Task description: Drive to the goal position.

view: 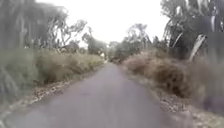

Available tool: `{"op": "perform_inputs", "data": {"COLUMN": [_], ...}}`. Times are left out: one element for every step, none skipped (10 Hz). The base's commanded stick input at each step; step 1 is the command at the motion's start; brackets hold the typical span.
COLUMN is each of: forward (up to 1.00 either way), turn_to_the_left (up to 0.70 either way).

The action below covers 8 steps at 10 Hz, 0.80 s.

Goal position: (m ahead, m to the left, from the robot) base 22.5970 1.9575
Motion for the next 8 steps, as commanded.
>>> {"op": "perform_inputs", "data": {"forward": [1.00, 1.00, 1.00, 1.00, 1.00, 1.00, 1.00, 1.00], "turn_to_the_left": [-0.01, -0.28, -0.32, -0.36, -0.34, -0.21, -0.08, 0.00]}}
